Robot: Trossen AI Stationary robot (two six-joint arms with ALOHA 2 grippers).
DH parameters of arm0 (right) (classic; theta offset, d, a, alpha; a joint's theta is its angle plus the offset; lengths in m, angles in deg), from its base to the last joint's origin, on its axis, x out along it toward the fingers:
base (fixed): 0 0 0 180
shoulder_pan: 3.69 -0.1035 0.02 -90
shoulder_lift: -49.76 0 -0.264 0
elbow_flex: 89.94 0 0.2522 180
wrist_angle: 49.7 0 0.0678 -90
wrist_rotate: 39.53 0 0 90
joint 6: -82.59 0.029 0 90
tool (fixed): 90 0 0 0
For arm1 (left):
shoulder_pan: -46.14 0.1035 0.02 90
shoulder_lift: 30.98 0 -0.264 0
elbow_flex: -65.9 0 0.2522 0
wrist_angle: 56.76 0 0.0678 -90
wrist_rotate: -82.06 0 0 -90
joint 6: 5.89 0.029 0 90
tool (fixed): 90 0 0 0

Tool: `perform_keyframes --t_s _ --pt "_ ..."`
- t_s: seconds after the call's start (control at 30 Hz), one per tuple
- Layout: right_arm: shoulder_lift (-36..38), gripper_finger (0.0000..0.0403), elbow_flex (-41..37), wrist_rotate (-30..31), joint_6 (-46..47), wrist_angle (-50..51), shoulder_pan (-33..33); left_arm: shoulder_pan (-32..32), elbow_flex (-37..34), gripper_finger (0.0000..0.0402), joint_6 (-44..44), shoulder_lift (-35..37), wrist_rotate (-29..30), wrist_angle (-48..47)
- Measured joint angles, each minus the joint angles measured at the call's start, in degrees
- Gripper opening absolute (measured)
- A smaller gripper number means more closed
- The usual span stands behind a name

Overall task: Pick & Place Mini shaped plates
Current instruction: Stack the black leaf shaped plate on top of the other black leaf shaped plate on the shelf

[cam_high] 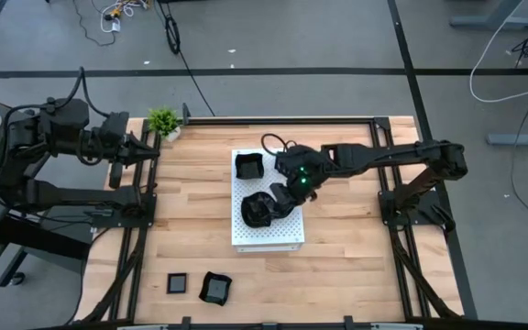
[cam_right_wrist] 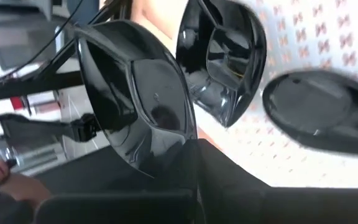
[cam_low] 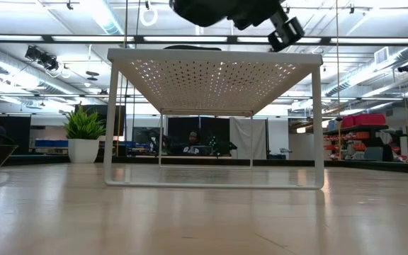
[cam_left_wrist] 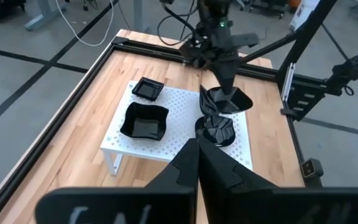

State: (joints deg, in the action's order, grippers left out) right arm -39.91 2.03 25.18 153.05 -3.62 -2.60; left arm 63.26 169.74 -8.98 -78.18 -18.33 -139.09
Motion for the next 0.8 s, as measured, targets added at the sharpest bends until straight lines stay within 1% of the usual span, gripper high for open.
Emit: perform_keyframes --t_s 0.17,0.27,0.37,0.5,0.63,0.8 --pt "0.0 0.0003 0.0 4.5 7.9 0.0 -2.5 0.0 0.0 0.0004 1.9 0.0 0.0 -0.5" --pt "0.0 0.0003 0.0 8.0 11.3 0.0 -3.7 0.0 0.0 0.0004 4.4 0.0 -1.7 -0.5" --pt "0.0 0.0003 0.0 9.9 13.2 -0.1 -4.5 0.0 0.0 0.0010 5.6 0.0 -2.9 -0.5" --pt "0.0 0.0003 0.0 11.4 15.4 -0.1 -5.6 0.0 0.0 0.0010 5.9 0.0 -2.9 -0.5" --pt "0.0 0.0003 0.0 11.6 18.3 -0.3 -6.9 0.0 0.0 0.0004 6.9 0.0 -3.0 -0.5" --pt "0.0 0.0003 0.0 12.3 22.2 -2.8 -8.6 0.0 0.0 0.0009 7.3 0.0 -2.9 -0.5"
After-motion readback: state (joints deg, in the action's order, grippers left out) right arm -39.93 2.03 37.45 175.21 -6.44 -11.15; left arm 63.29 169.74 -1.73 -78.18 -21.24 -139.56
